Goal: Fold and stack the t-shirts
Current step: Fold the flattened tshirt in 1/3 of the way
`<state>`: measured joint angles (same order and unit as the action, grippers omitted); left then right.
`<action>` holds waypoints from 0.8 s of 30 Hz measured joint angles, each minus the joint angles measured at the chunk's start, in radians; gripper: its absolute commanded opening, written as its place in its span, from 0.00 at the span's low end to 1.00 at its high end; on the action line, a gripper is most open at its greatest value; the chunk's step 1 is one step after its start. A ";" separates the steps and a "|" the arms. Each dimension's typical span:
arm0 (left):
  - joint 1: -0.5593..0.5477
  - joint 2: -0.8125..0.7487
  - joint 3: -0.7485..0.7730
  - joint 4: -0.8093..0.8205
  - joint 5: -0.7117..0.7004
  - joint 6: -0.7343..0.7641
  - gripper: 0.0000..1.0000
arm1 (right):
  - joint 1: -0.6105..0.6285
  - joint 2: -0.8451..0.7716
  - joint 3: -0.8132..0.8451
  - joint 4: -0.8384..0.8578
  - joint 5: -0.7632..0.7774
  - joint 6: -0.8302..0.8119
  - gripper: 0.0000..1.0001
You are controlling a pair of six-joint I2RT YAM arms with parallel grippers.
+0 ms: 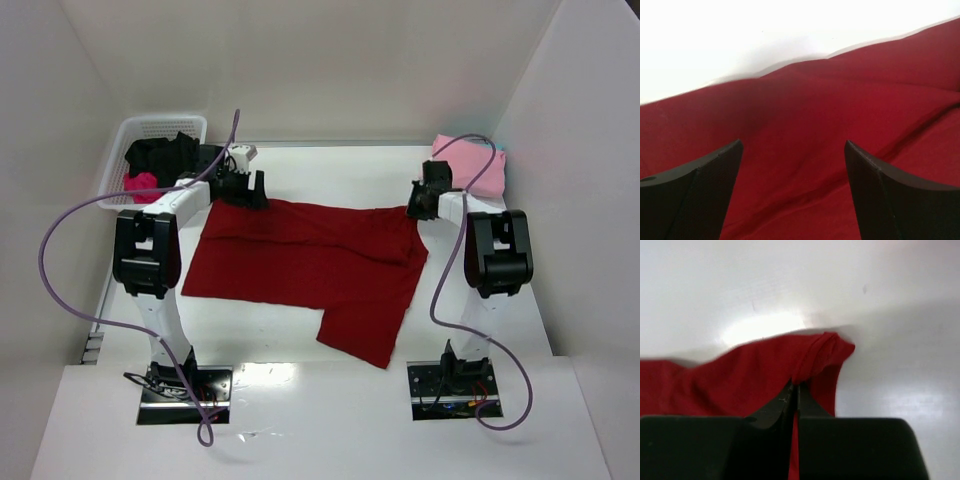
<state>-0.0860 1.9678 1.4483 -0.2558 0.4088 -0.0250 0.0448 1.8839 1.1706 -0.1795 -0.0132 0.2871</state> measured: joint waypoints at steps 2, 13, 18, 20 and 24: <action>0.000 0.000 -0.006 -0.003 -0.007 -0.001 0.90 | 0.000 0.039 0.058 0.000 0.005 -0.002 0.04; -0.005 0.000 -0.012 -0.009 -0.012 -0.008 0.90 | -0.030 0.211 0.363 -0.046 0.017 -0.036 0.02; -0.008 0.001 -0.008 -0.013 -0.014 -0.010 0.90 | -0.032 0.297 0.507 -0.076 0.002 -0.059 0.11; -0.009 0.008 0.004 -0.013 -0.016 -0.016 0.90 | -0.032 0.316 0.537 -0.087 -0.013 -0.068 0.21; -0.012 0.014 0.018 -0.014 -0.016 -0.034 0.91 | -0.032 0.321 0.534 -0.100 -0.040 -0.061 0.65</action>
<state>-0.0978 1.9816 1.4662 -0.2699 0.3931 -0.0593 0.0132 2.2047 1.7042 -0.2790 -0.0532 0.2260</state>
